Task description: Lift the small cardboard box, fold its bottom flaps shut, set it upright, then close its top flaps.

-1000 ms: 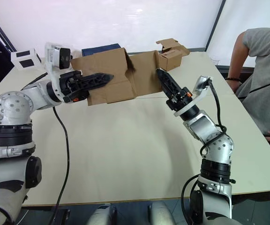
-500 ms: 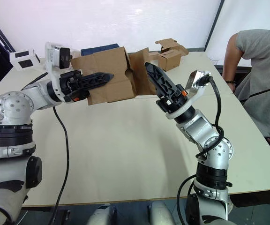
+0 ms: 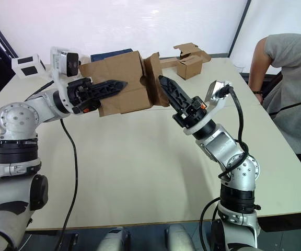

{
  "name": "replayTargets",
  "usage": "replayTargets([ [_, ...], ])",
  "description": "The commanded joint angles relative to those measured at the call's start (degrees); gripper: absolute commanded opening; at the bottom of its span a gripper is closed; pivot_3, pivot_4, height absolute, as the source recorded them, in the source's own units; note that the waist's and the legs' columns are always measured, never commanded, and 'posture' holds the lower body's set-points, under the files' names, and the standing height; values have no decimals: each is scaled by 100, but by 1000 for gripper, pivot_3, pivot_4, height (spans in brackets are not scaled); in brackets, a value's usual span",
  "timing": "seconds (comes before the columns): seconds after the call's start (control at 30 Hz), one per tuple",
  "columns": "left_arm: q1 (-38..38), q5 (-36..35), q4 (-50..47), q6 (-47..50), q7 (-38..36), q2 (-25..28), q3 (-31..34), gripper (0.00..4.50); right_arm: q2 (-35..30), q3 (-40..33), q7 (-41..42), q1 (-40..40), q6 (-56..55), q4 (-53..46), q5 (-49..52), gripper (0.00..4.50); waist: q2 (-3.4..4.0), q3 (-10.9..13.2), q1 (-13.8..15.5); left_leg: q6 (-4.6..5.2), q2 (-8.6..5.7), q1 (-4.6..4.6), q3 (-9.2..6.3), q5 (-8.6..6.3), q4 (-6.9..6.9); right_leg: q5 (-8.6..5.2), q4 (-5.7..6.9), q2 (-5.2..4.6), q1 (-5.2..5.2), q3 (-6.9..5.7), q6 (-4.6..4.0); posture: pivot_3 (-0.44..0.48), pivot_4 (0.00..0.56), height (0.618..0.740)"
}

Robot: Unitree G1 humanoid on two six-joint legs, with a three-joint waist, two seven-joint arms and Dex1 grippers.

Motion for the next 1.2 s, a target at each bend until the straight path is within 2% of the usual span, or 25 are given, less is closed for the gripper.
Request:
replayTargets([
  [0.03,-53,-11,-108,-103,8,17,67,0,-57,31,74,-32,-129,-226,-44,2846,0,0,0,0,0,0,0,0,0,0,0,0,0,0,0,0,150,740],
  [0.07,-57,-14,-102,-102,12,19,72,0,-74,47,88,-24,-135,-229,-78,2358,0,0,0,0,0,0,0,0,0,0,0,0,0,0,0,0,150,740],
  [0.13,-61,-15,-94,-101,12,24,75,0,-97,72,102,-16,-150,-235,-128,1785,0,0,3,0,0,0,0,0,0,0,0,0,0,0,0,0,150,740],
  [0.43,-71,3,-71,-103,-4,45,66,0,-150,104,170,33,-206,-257,-254,1785,0,0,1,0,0,0,0,0,0,0,0,0,0,0,0,0,150,740],
  [0.5,-79,5,-64,-104,-7,46,65,0,-165,113,175,26,-213,-257,-311,1266,0,0,2,0,0,0,0,0,0,0,0,0,0,0,0,0,150,740],
  [1.2,-27,-28,-136,-42,56,48,68,0,-322,273,88,-64,-262,-521,-654,1266,0,0,4,0,0,0,0,0,0,0,-1,0,0,0,0,0,150,740],
])
